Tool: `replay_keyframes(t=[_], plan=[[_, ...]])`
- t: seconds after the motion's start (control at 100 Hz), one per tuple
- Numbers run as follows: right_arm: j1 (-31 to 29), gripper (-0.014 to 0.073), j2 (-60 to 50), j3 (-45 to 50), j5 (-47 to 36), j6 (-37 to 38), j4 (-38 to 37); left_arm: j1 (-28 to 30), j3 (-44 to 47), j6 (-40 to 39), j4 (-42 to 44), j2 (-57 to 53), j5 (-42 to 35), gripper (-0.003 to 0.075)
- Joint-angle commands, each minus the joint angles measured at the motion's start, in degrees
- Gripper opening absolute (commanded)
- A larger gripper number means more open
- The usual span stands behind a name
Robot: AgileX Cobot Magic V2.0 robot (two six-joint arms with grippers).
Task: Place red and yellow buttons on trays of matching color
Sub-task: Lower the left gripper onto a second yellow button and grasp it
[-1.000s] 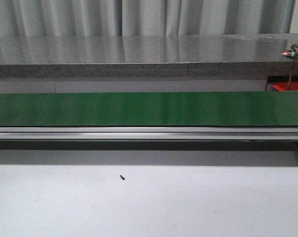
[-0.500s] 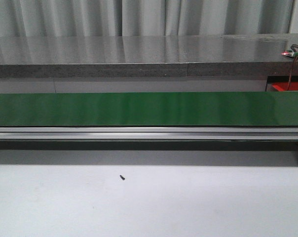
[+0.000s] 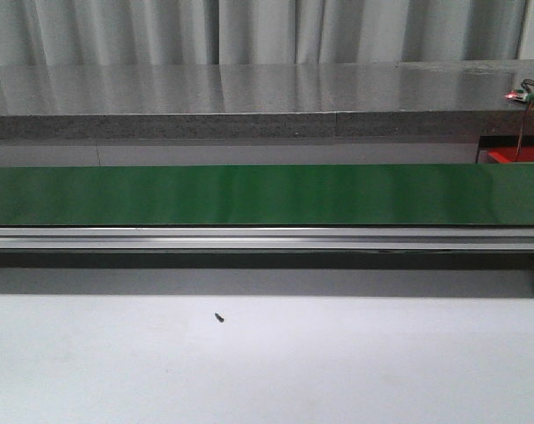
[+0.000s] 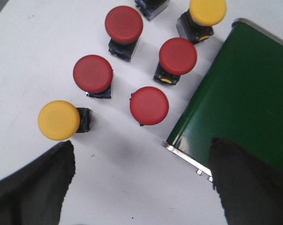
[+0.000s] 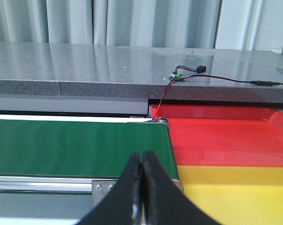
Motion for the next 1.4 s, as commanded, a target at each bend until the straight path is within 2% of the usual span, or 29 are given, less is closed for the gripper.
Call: replay_keyframes(t=[0.0,0.42,1.06,1.13,1.3,1.39], plan=[[-0.2,-0.0097,-1.0,-1.1,-4.3,0.1,-0.3,1.2,-1.4,-0.8,0.0,-0.4,-2.3,0.0565],[-0.2,-0.0097,-1.0,-1.1,-4.3,0.1,-0.3,7.4,-1.4,-0.7,2.4,5.8,-3.1,0.0565],[-0.2,-0.0097,-1.0,-1.1,-4.3,0.1,-0.3,7.5,-1.4,-0.7,5.7,14.2,-7.4,0.056],[-0.2,-0.0097,-1.0,-1.1,-4.3,0.1,-0.3,7.5,-1.4,-0.9,5.7,14.3,-7.8,0.0491],[-0.2,-0.0097,-1.0,-1.1,-4.3,0.1,-0.3,7.5,-1.4,-0.9,5.9,14.3,-8.5,0.019],[-0.2,-0.0097,-1.0,-1.1,-4.3,0.1,-0.3,7.5,-1.4,-0.9,5.9,14.3,-8.3,0.0113]])
